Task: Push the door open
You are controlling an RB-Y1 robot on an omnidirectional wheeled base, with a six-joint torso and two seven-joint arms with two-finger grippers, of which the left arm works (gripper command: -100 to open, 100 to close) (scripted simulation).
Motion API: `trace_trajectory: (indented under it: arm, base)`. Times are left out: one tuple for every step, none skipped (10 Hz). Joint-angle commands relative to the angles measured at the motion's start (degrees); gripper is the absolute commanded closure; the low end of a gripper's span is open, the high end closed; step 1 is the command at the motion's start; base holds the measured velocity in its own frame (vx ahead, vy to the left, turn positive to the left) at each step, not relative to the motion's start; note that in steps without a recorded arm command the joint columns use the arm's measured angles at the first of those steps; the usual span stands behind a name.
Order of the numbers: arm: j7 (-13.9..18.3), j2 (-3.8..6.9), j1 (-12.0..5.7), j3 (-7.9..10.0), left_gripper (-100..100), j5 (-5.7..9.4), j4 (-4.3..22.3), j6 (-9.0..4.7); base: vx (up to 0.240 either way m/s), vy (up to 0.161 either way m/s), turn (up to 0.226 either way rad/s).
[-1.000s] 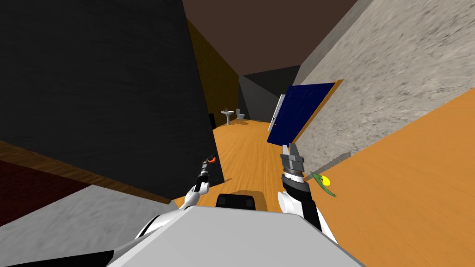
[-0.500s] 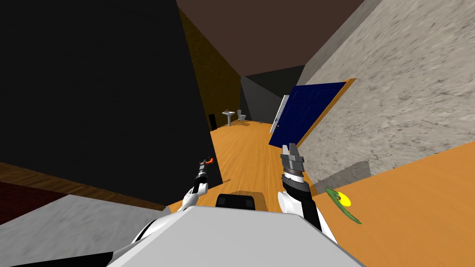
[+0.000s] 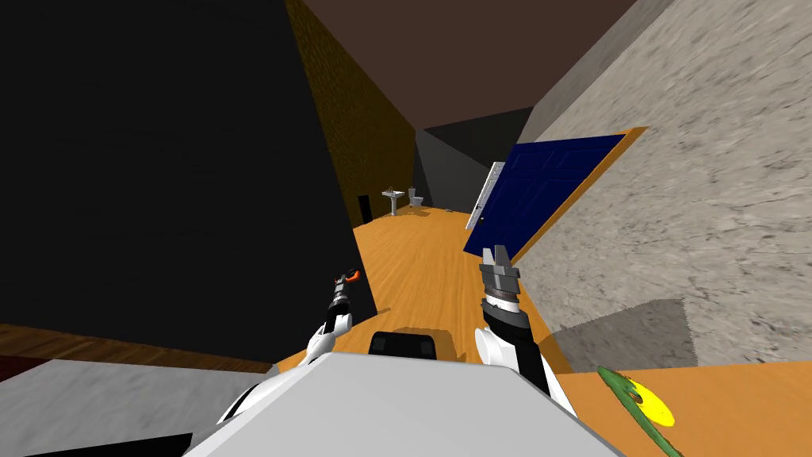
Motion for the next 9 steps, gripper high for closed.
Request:
trace_trajectory:
  arm:
    - [-0.3, 0.68, -0.85, 1.12, 100, 0.66, 1.5, -0.97]
    - [-0.4, 0.74, -0.8, 1.57, 100, 0.91, 1.5, -0.98]
    - [-0.7, 0.81, -0.74, 2.19, 100, 1.27, 1.5, -1.0]
    - [-0.8, 0.86, -0.71, 2.54, 100, 1.47, 1.5, -1.01]
    - [-0.9, 0.91, -0.67, 2.98, 100, 1.73, 1.6, -1.03]
    - [-1.1, 0.95, -0.63, 3.38, 100, 1.96, 1.6, -1.04]
    - [-1.0, 1.15, -0.14, 3.42, 100, 1.93, 1.5, -0.77]
    - [-1.3, 1.43, -0.01, 4.47, 100, 2.5, 1.4, -0.86]
    - [-1.5, 1.48, 0.03, 4.96, 100, 2.77, 1.4, -0.9]
  base:
    - [0.232, -0.044, 0.068]
    - [0.186, -0.062, 0.06]
    - [0.199, -0.029, 0.062]
    - [0.181, -0.038, 0.047]
    - [0.179, -0.045, 0.049]
    - [0.187, -0.033, 0.054]
    - [0.077, -0.002, 0.047]
    - [0.136, 0.006, 0.051]
    - [0.202, 0.014, 0.043]
